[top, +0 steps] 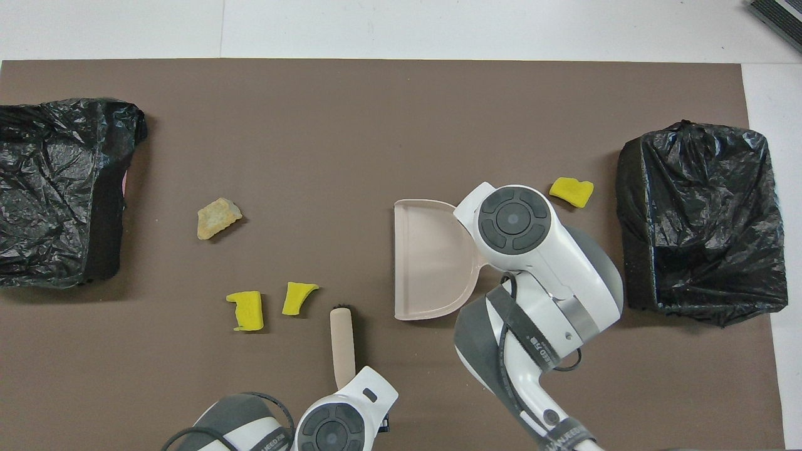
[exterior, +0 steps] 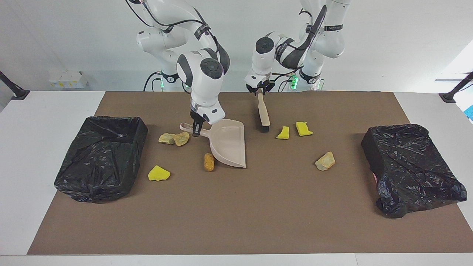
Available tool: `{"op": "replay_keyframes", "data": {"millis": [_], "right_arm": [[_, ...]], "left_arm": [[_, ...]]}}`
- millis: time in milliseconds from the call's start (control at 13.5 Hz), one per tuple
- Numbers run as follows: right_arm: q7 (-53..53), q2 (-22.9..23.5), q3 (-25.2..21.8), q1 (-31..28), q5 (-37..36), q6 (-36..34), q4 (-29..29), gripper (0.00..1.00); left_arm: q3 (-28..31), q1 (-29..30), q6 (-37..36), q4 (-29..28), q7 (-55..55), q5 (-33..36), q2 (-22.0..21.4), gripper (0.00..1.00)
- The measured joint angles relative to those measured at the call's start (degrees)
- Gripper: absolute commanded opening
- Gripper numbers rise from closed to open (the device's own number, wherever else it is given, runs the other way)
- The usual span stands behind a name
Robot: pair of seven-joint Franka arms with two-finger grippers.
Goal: Sweep and dump trash in bin
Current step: 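Sweep the yellow sponge pieces into the dustpan with the left gripper's brush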
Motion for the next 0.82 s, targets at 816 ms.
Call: {"op": "replay_keyframes", "data": {"millis": [816], "right_arm": [[2.5, -0.4, 0.1, 1.3, 0.0, 0.3, -1.4, 0.0]], "left_arm": [[0.3, 0.1, -4.5, 3.7, 0.0, -0.2, -0.2, 0.0]]}}
